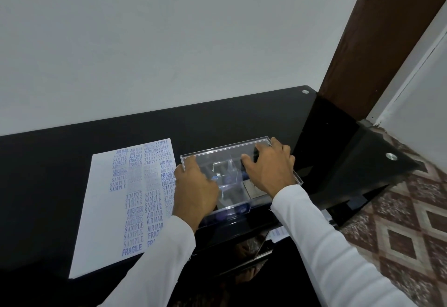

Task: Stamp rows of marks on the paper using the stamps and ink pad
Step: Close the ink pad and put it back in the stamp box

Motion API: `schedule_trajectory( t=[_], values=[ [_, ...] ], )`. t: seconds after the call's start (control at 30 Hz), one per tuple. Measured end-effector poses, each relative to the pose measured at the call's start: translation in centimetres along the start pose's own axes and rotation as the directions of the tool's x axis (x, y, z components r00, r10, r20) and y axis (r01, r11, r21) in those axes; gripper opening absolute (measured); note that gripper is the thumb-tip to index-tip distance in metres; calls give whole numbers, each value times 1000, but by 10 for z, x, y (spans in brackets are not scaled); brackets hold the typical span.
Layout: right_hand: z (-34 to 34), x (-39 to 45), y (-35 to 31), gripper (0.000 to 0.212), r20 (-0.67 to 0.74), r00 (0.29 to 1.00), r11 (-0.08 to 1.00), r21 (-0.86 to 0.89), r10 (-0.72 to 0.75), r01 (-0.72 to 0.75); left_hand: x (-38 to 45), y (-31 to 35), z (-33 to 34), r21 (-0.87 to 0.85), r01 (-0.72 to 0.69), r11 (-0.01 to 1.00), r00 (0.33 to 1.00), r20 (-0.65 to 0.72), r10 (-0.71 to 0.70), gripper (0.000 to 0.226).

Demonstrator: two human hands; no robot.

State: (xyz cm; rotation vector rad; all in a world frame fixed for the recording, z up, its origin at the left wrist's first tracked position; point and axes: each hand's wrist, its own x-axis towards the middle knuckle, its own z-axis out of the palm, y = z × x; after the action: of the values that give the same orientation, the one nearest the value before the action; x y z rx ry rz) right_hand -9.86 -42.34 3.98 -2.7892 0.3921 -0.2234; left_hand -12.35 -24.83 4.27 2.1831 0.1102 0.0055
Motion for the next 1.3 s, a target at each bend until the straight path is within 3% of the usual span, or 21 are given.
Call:
schedule_trajectory(
  t=[0.13, 0.23, 0.33, 0.43, 0.53, 0.8, 1.3],
  values=[
    [-9, -1, 8, 62, 74, 996, 994, 100, -47, 39, -1, -4, -1, -13, -45, 999, 999, -13, 45, 32],
    [-18, -5, 20, 70, 118, 992, 988, 152, -45, 27, -3, -7, -1, -24, -62, 998, 998, -10, 62, 39],
    [-27, -15, 32, 82, 199, 978, 988, 148, -59, 30, -13, -8, -8, -26, -60, 998, 998, 13, 60, 62],
    [-36, -26, 45, 108, 337, 939, 974, 228, -72, -7, -30, -9, -16, 40, -58, 998, 987, 152, 51, 95],
    [-40, -30, 54, 127, 405, 907, 970, 241, -113, 13, -41, -11, -16, 83, -64, 994, 976, 213, 44, 112],
    [-37, -36, 58, 116, 333, 934, 964, 263, -133, 43, -43, -22, -5, 116, -77, 990, 990, 130, 62, 101],
    [-29, -16, 55, 112, 269, 952, 943, 328, -143, 49, -17, -23, 2, 127, -75, 989, 993, 95, 63, 101]
  ],
)
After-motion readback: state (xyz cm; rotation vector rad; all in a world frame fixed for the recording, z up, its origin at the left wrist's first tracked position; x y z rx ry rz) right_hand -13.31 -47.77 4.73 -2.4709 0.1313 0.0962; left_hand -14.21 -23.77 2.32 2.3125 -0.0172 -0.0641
